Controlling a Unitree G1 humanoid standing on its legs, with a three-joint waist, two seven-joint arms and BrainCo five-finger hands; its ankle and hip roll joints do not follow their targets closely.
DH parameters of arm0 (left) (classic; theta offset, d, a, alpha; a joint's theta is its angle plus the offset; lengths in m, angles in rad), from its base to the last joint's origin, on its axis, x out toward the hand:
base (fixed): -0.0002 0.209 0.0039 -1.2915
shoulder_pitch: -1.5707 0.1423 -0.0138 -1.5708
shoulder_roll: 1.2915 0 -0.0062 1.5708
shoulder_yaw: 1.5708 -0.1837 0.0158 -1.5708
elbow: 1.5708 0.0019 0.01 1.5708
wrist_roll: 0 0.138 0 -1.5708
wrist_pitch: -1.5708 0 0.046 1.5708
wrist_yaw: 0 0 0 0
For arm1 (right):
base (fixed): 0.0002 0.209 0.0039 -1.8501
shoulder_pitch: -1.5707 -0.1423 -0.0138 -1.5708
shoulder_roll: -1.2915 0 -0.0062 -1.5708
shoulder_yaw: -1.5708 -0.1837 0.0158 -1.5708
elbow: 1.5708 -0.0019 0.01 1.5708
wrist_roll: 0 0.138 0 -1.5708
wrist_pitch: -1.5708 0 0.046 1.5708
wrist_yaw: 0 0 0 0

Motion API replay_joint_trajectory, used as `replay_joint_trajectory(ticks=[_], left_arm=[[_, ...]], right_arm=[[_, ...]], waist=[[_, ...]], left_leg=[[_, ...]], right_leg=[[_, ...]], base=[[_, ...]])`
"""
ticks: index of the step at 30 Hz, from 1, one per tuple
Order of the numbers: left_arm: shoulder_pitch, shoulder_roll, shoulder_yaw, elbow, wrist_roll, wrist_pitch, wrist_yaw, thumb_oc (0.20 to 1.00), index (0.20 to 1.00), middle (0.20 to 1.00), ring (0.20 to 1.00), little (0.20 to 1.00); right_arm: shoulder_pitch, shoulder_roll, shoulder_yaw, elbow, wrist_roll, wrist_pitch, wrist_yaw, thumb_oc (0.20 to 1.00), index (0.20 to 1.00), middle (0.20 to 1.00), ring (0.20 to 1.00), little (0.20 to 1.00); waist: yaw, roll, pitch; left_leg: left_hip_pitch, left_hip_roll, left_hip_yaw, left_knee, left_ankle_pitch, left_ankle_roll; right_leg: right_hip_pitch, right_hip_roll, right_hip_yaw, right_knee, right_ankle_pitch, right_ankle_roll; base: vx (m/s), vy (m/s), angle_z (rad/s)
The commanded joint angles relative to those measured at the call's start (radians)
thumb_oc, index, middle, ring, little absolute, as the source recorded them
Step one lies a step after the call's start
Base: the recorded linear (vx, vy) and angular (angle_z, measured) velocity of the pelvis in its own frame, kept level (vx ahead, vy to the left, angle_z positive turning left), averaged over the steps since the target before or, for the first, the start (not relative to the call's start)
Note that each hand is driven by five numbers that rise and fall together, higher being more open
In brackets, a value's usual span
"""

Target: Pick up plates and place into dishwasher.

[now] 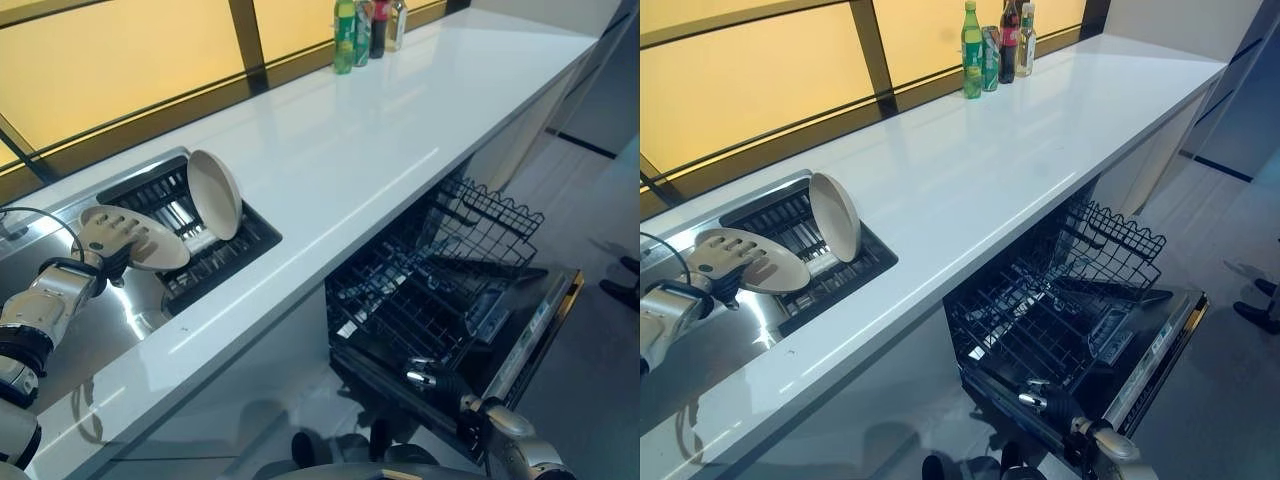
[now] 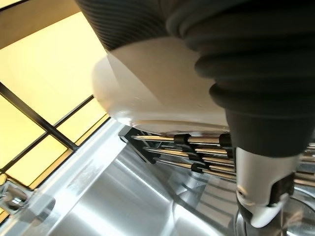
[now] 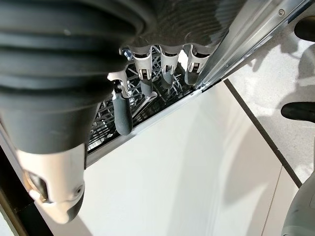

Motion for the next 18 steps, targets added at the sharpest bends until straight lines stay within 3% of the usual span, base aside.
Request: replay_joint_trajectory(ticks=[1,9,10,11,12,18], left_arm=[[-0.152,-0.001,-0.04,0.089,0.022,0.074,0.049,1.0,1.0,1.0,1.0,1.0],[-0.241,-0.001,-0.076,0.161,0.046,0.118,0.096,1.0,1.0,1.0,1.0,1.0],[-0.245,0.0,-0.077,0.166,0.046,0.122,0.097,0.542,0.542,0.542,0.542,0.542],[-0.246,0.002,-0.076,0.167,0.049,0.122,0.1,0.316,0.316,0.316,0.316,0.316],[-0.246,0.006,-0.073,0.167,0.05,0.119,0.102,0.2,0.2,0.2,0.2,0.2],[-0.228,0.019,-0.064,0.139,0.025,0.1,0.099,0.2,0.2,0.2,0.2,0.2]], right_arm=[[-0.116,-0.069,-0.02,-0.014,0.039,-0.013,-0.048,1.0,1.0,1.0,1.0,1.0],[-0.143,-0.092,-0.053,-0.016,0.098,-0.034,-0.076,1.0,1.0,1.0,1.0,1.0],[-0.144,-0.092,-0.057,-0.012,0.103,-0.039,-0.074,1.0,1.0,1.0,1.0,1.0],[-0.143,-0.092,-0.061,-0.01,0.107,-0.042,-0.071,1.0,1.0,1.0,1.0,1.0],[-0.141,-0.093,-0.066,-0.011,0.108,-0.05,-0.07,1.0,1.0,1.0,1.0,1.0],[-0.126,-0.089,-0.079,-0.048,0.119,-0.101,-0.064,1.0,1.0,1.0,1.0,1.0]], waist=[[-0.007,0.007,0.108],[-0.019,-0.011,0.138],[-0.019,-0.012,0.138],[-0.019,-0.013,0.137],[-0.02,-0.014,0.134],[-0.02,-0.007,0.106]], left_leg=[[-0.048,0.043,-0.011,0.01,-0.081,-0.063],[-0.083,0.047,-0.007,0.01,-0.071,-0.067],[-0.083,0.047,-0.007,0.01,-0.072,-0.066],[-0.083,0.047,-0.007,0.01,-0.072,-0.067],[-0.081,0.046,-0.007,0.01,-0.073,-0.067],[-0.056,0.045,-0.008,0.01,-0.079,-0.07]], right_leg=[[-0.04,-0.041,0.018,0.01,-0.084,0.104],[-0.079,-0.034,0.026,0.01,-0.07,0.103],[-0.081,-0.033,0.027,0.01,-0.069,0.103],[-0.081,-0.033,0.027,0.01,-0.069,0.103],[-0.081,-0.033,0.026,0.01,-0.069,0.104],[-0.056,-0.039,0.009,0.01,-0.074,0.106]], base=[[-0.13,0.014,0.01],[-0.09,0.008,0.02],[-0.04,-0.007,0.05],[-0.03,-0.017,0.03],[0.0,0.0,0.0],[0.01,-0.04,0.01]])
